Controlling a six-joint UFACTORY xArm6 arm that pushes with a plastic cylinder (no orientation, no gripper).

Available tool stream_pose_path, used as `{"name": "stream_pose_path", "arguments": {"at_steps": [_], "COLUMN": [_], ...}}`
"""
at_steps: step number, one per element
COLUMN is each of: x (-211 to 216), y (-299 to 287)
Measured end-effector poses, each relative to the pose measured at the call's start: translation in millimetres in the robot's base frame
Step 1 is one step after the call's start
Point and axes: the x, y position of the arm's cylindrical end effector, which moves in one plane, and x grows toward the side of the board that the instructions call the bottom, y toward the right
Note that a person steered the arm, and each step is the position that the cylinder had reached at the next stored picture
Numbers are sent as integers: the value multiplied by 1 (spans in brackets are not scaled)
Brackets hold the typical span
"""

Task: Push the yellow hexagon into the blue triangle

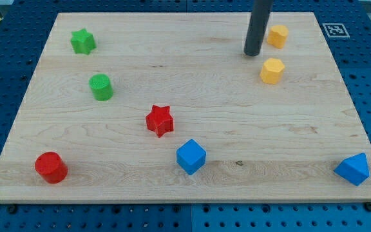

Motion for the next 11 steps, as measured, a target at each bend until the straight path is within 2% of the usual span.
{"name": "stream_pose_path", "arguments": {"at_steps": [1, 3, 4, 5, 6, 7, 9, 10, 11], "x": [47, 62, 88, 119, 130, 130, 151, 139, 153], "y": [25, -15, 29, 36, 38, 70, 105, 112, 130]}}
